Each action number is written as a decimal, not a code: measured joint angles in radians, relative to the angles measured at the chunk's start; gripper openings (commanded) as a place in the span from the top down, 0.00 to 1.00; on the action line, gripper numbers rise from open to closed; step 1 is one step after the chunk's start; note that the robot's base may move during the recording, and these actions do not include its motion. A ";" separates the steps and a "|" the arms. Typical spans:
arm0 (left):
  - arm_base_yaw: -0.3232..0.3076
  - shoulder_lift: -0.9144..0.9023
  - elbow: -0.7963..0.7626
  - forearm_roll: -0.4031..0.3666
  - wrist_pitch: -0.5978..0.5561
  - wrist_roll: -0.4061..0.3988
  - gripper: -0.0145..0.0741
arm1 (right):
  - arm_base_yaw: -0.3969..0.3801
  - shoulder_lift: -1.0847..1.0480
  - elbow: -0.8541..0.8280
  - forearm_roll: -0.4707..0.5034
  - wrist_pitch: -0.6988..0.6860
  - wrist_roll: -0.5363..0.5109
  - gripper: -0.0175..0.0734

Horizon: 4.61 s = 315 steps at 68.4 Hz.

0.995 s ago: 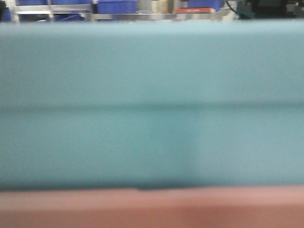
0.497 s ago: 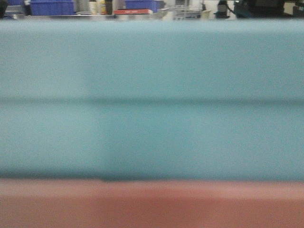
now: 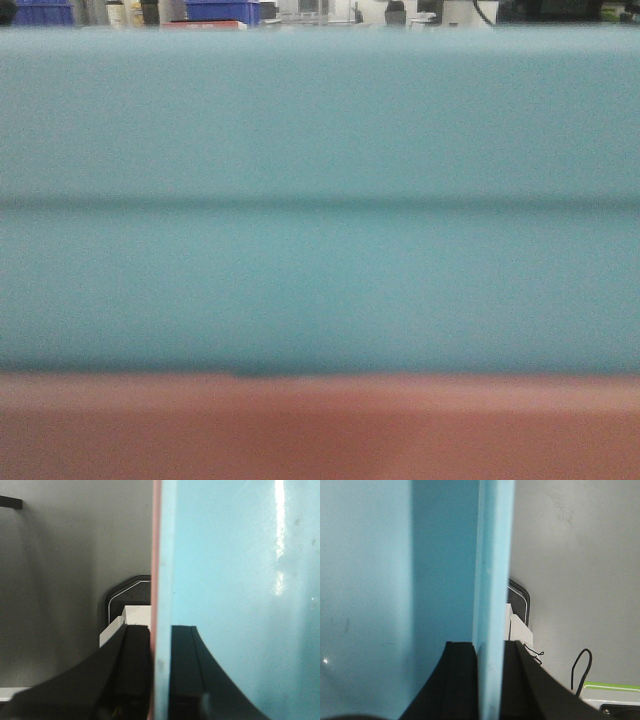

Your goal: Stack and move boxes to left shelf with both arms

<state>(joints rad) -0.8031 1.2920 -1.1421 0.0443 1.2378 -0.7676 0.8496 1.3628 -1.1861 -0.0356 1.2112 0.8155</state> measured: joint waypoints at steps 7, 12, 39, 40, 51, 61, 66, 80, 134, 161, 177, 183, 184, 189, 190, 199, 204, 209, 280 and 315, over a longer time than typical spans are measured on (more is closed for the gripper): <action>0.000 0.000 0.000 0.000 0.000 0.000 0.84 | 0.000 0.000 0.000 0.000 0.000 0.000 0.75; 0.000 0.000 0.000 0.000 0.000 0.000 0.84 | 0.000 0.000 0.000 0.000 0.000 0.000 0.75; 0.000 0.000 0.000 0.000 0.006 0.000 0.84 | 0.000 0.000 0.000 0.001 0.000 0.000 0.75; 0.000 0.000 0.000 0.000 0.006 0.000 0.84 | 0.000 0.000 0.000 0.001 0.000 0.000 0.75; 0.000 0.000 0.000 0.000 0.006 0.000 0.84 | 0.000 0.000 0.000 0.001 0.000 0.000 0.75; 0.000 0.000 0.000 0.000 0.006 0.000 0.84 | 0.000 0.000 0.000 0.001 0.000 0.002 0.75; 0.000 0.000 0.000 0.000 0.006 0.000 0.84 | 0.000 0.000 0.000 0.001 0.000 0.002 0.75; 0.000 0.000 0.000 0.000 0.006 0.000 0.84 | 0.000 0.000 0.000 0.001 0.000 0.002 0.75; 0.000 0.000 0.000 0.000 0.006 0.000 0.84 | 0.000 0.000 0.000 0.001 0.000 0.002 0.75; 0.000 0.000 0.000 0.000 0.004 0.000 0.84 | 0.000 0.000 0.000 0.001 0.000 0.002 0.75; 0.000 0.000 0.000 0.000 0.006 0.000 0.84 | 0.000 0.000 0.000 0.001 0.000 0.002 0.75; 0.000 0.000 0.000 0.000 0.005 0.000 0.84 | 0.000 0.000 0.000 0.001 0.000 0.002 0.75; 0.000 0.000 0.000 0.000 0.005 0.000 0.84 | 0.000 0.000 0.000 0.001 0.000 0.002 0.75; 0.000 0.000 0.000 0.000 0.005 0.000 0.84 | 0.000 0.000 0.000 0.001 0.000 0.002 0.75; 0.000 0.000 0.000 0.000 0.005 0.000 0.84 | 0.000 0.000 0.000 0.001 0.000 0.002 0.75; 0.000 0.000 0.000 0.000 0.004 0.000 0.84 | 0.000 0.000 0.000 0.001 0.000 0.002 0.75; 0.000 0.000 0.000 0.000 0.002 0.000 0.84 | 0.000 0.000 0.000 0.001 0.000 0.002 0.75; 0.000 0.000 0.000 0.000 0.002 0.000 0.84 | 0.000 0.000 0.000 0.001 0.000 0.002 0.75; 0.000 0.000 0.000 0.000 0.000 0.000 0.84 | 0.000 0.000 0.000 0.001 0.000 0.002 0.75; 0.000 0.000 0.000 0.000 0.000 0.000 0.84 | 0.000 0.000 0.000 0.001 0.000 0.002 0.75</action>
<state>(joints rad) -0.8031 1.2920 -1.1421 0.0443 1.2377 -0.7676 0.8496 1.3628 -1.1861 -0.0347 1.2112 0.8171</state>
